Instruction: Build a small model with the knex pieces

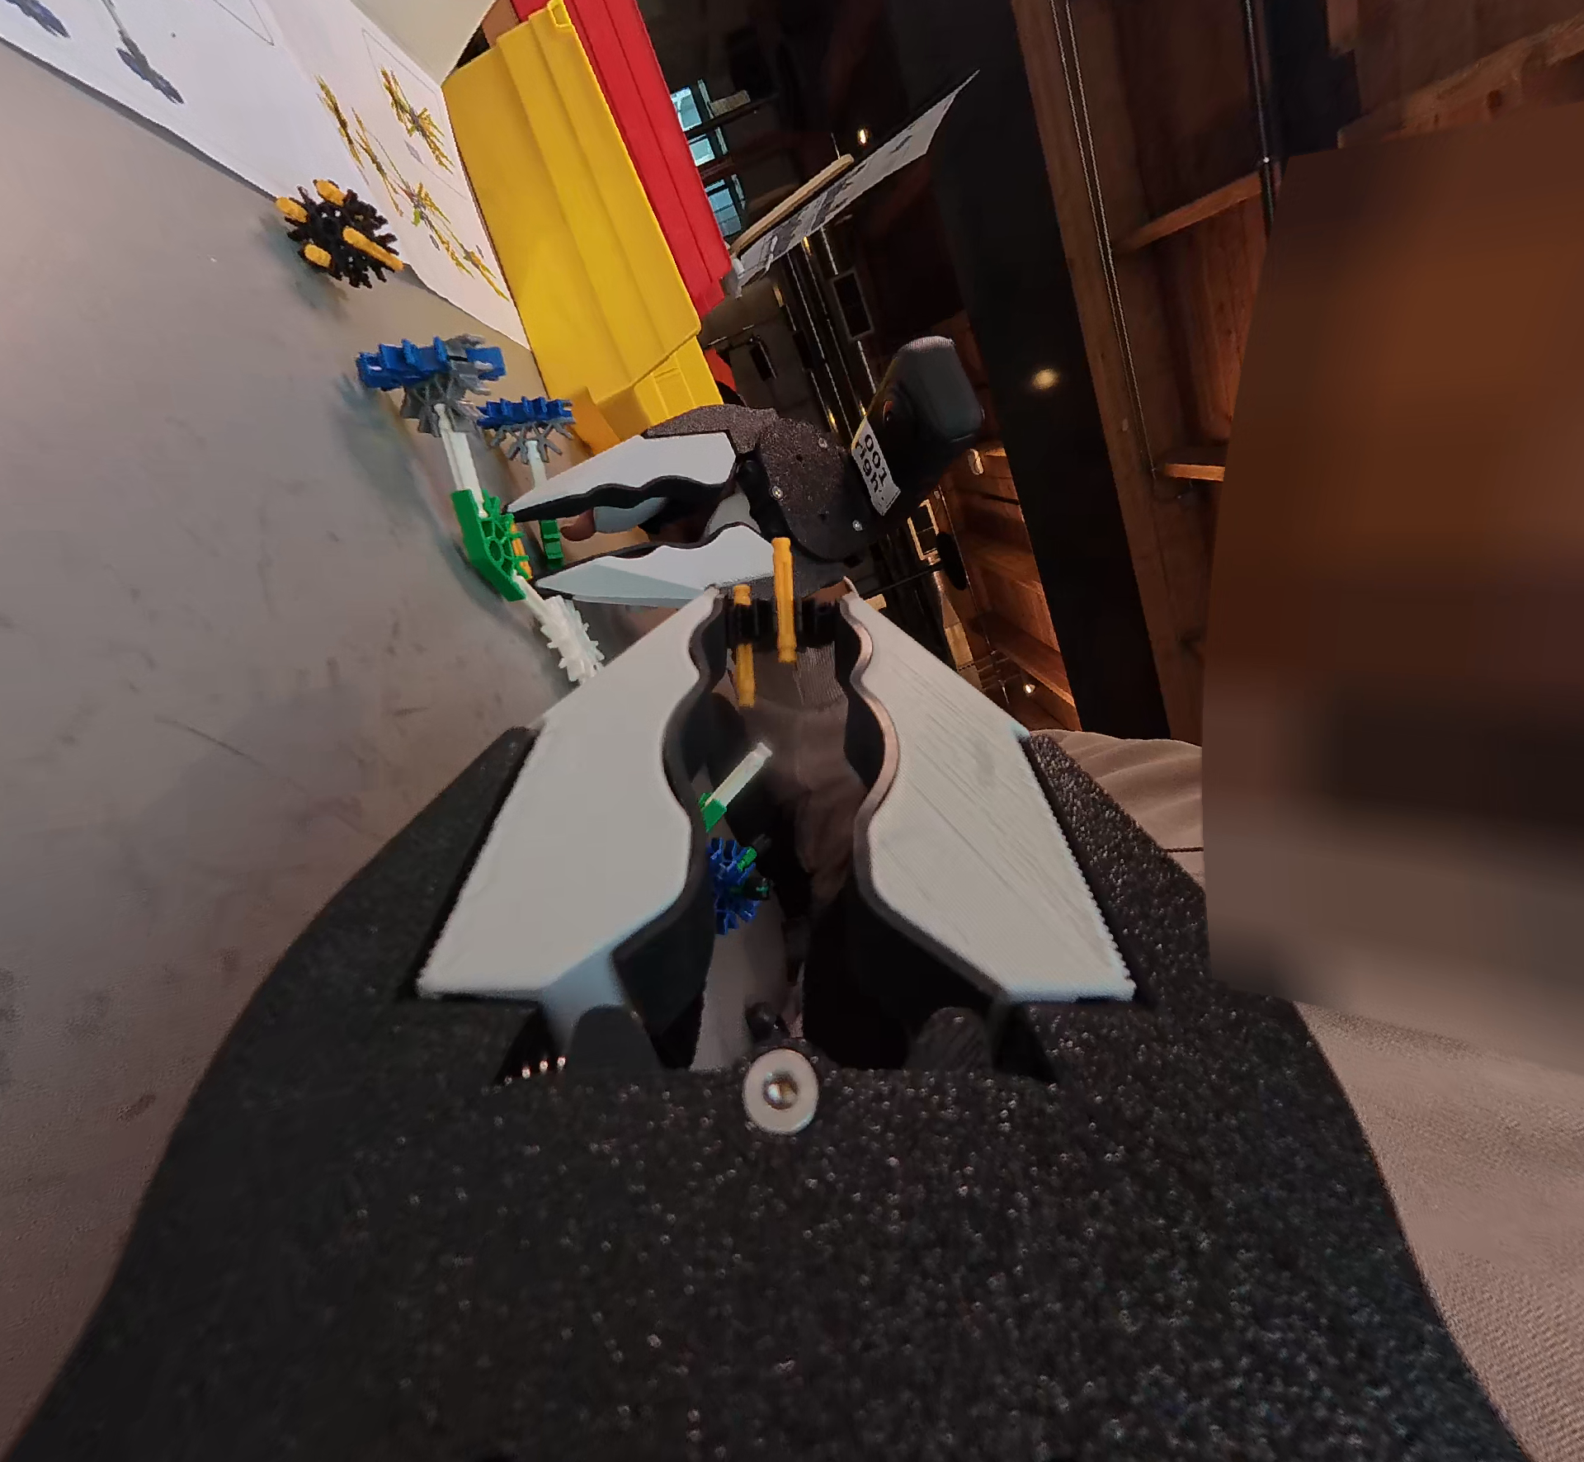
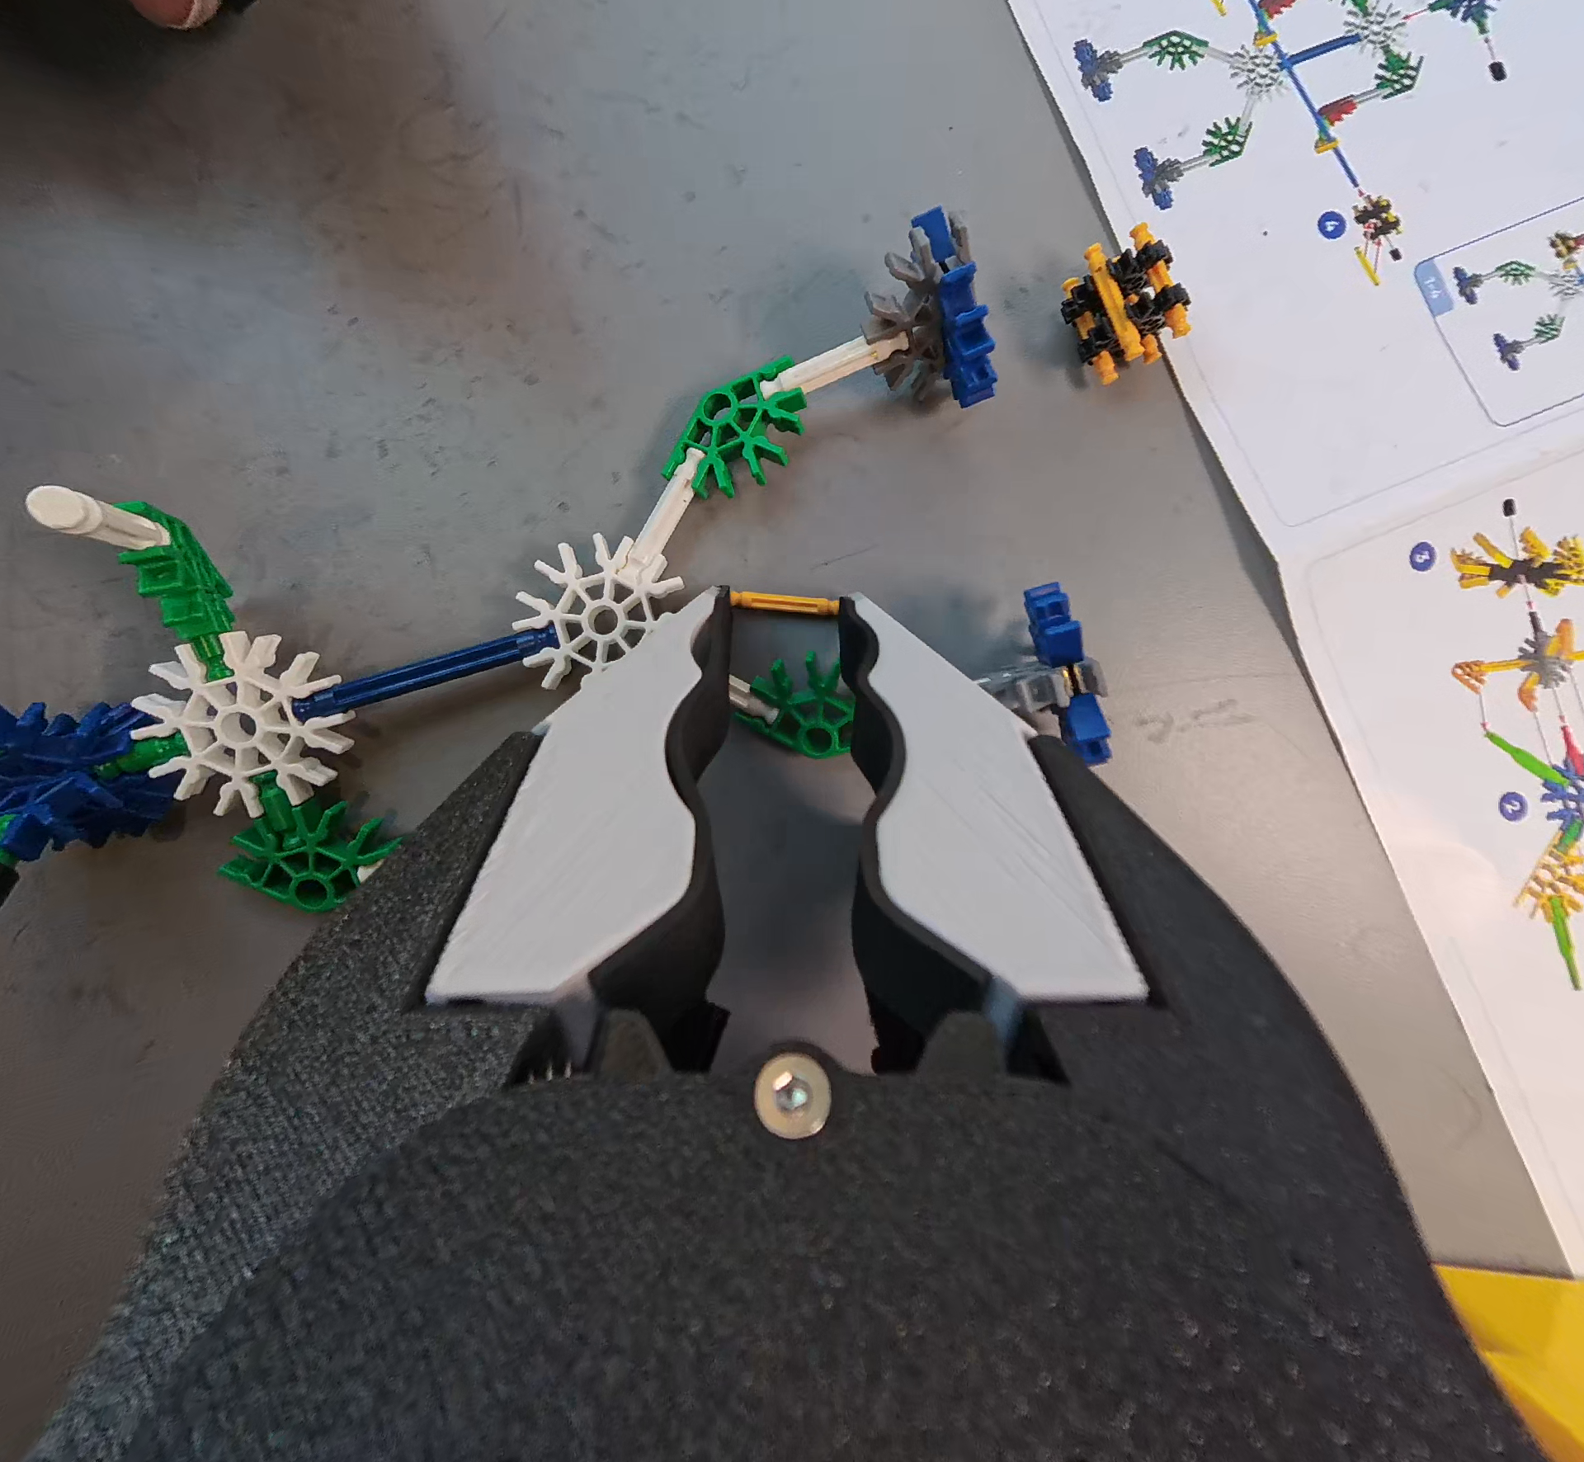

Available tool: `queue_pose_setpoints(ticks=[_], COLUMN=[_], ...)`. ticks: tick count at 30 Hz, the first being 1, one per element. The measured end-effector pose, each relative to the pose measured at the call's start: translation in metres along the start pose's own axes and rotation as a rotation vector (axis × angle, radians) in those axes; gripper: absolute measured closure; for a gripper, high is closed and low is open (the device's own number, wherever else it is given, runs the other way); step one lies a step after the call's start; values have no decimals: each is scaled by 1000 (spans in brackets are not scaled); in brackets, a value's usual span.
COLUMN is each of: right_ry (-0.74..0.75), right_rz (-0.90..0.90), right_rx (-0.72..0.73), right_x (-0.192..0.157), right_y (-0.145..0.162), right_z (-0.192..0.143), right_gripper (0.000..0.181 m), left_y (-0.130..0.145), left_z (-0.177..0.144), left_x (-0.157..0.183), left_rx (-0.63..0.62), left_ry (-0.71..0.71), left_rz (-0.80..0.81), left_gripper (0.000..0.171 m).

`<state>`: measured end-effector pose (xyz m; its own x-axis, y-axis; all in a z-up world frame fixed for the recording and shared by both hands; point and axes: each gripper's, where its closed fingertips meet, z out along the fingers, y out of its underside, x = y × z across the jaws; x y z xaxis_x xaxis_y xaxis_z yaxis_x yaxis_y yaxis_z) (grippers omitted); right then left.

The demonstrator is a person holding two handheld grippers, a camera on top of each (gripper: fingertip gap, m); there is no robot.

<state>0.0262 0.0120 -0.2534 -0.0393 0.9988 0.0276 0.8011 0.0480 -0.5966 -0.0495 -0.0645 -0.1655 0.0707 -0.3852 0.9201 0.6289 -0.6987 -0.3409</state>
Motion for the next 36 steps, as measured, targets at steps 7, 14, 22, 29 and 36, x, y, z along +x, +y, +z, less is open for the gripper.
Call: queue_pose_setpoints(ticks=[7, 14, 22, 29, 36], right_ry=[287, 1062, 485, -223, -365], right_rz=[37, 294, -41, -479, -511], right_rx=[271, 233, 722, 625, 660], right_x=[60, 185, 85, -110, -146], right_y=[-34, 69, -40, -83, -88], right_z=[-82, -242, -206, -97, -84], right_gripper=[157, 155, 144, 158, 174], left_y=[14, 29, 47, 74, 105], left_z=[7, 15, 24, 26, 30], left_x=[9, 15, 40, 53, 52], left_rx=[-82, -163, -247, -357, -483], left_ry=[-10, -22, 57, 126, 130], left_rz=[118, 237, 453, 547, 589], left_gripper=[148, 148, 147, 148, 148])
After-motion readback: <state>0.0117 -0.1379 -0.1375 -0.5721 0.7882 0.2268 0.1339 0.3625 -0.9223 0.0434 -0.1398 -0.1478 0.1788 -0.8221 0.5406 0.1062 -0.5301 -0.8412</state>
